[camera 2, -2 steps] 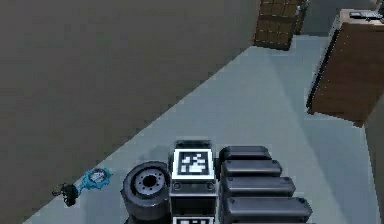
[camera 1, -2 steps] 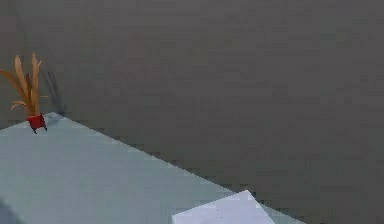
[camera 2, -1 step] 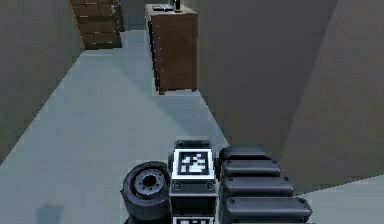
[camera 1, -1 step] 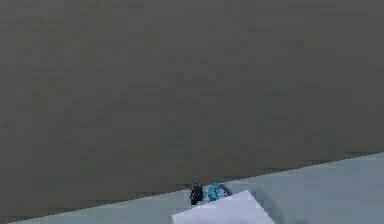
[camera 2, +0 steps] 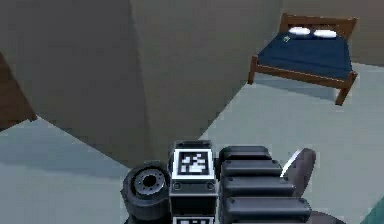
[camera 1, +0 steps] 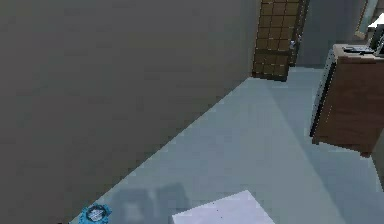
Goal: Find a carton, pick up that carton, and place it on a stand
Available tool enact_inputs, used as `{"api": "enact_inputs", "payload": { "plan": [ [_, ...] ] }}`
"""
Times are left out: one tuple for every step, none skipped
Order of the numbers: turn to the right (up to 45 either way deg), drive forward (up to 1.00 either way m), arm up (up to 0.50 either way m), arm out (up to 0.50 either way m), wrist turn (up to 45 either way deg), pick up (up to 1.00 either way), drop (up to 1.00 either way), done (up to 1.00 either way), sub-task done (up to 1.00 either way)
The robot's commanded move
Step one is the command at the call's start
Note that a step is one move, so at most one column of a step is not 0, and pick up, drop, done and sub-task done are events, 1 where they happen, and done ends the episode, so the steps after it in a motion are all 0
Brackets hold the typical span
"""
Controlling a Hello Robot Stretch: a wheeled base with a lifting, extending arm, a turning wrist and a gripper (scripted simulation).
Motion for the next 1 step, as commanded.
{"api": "enact_inputs", "payload": {
  "plan": [
    [21.0,0.00,0.00,0.00,0.0,0.00,0.00,0.00,0.00]
  ]
}}
